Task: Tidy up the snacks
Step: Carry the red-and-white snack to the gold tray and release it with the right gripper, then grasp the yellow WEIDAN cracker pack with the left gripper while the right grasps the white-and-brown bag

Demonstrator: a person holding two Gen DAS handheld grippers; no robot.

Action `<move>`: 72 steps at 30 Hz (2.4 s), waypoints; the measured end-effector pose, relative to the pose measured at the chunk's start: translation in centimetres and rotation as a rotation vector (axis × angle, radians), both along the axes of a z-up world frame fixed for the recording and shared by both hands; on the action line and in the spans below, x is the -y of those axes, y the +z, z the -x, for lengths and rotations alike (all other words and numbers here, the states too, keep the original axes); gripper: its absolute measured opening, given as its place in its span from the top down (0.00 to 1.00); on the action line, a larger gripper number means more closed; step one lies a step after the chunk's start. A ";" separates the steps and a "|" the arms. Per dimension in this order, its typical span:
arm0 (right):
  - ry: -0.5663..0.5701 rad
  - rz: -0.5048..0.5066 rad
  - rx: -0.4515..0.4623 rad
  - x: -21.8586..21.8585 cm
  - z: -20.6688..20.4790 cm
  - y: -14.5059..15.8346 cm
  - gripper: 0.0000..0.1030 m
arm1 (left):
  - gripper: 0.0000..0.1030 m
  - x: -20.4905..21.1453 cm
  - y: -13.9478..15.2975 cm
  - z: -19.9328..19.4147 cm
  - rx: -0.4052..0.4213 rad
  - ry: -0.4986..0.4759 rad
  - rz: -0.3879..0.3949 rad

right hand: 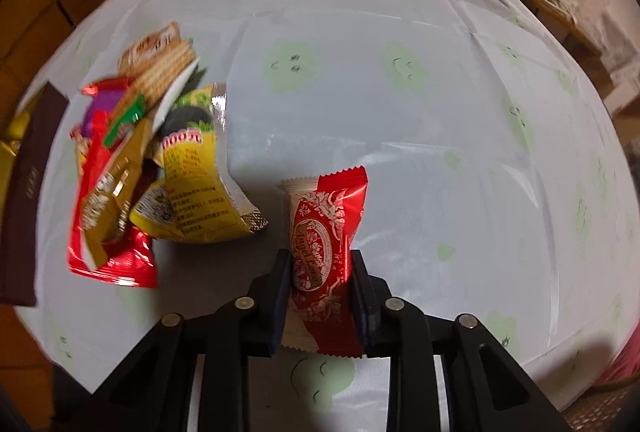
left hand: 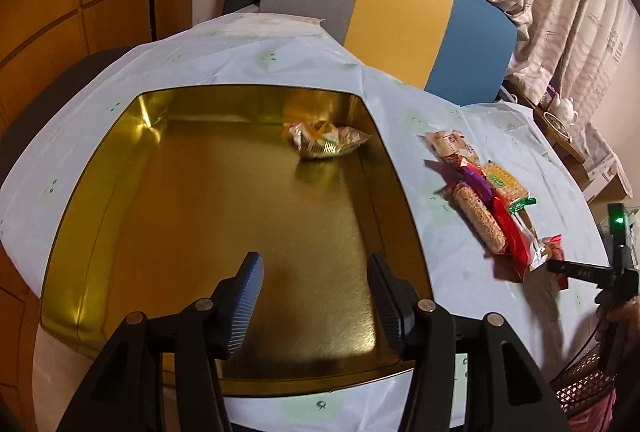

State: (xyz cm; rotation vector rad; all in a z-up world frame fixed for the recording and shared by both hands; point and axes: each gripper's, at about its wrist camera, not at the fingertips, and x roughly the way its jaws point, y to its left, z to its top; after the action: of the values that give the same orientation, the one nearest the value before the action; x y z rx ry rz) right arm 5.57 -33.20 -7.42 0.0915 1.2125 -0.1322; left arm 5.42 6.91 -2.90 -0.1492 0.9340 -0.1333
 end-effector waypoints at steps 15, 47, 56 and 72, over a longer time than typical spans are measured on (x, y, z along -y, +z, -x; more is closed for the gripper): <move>0.122 -0.203 0.227 -4.8 3.4 7.3 0.75 | 0.47 -2.6 0.7 0.2 0.018 0.106 -0.015; 0.473 -0.287 0.245 -24.4 0.5 7.3 0.49 | 0.47 -3.5 0.9 1.0 0.015 0.095 0.056; 0.280 -0.126 0.268 -13.3 0.4 8.1 0.42 | 0.47 -0.7 1.9 1.0 0.014 -0.011 0.044; -0.165 -0.018 0.236 6.8 0.5 6.5 0.34 | 0.53 11.7 2.9 -0.5 -0.051 -0.355 0.050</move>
State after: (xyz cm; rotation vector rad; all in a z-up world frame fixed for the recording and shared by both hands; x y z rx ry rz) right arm 5.03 -39.96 -0.90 0.2178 0.9702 -0.2479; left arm 5.94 -4.75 0.00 -0.0319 1.0027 -0.4832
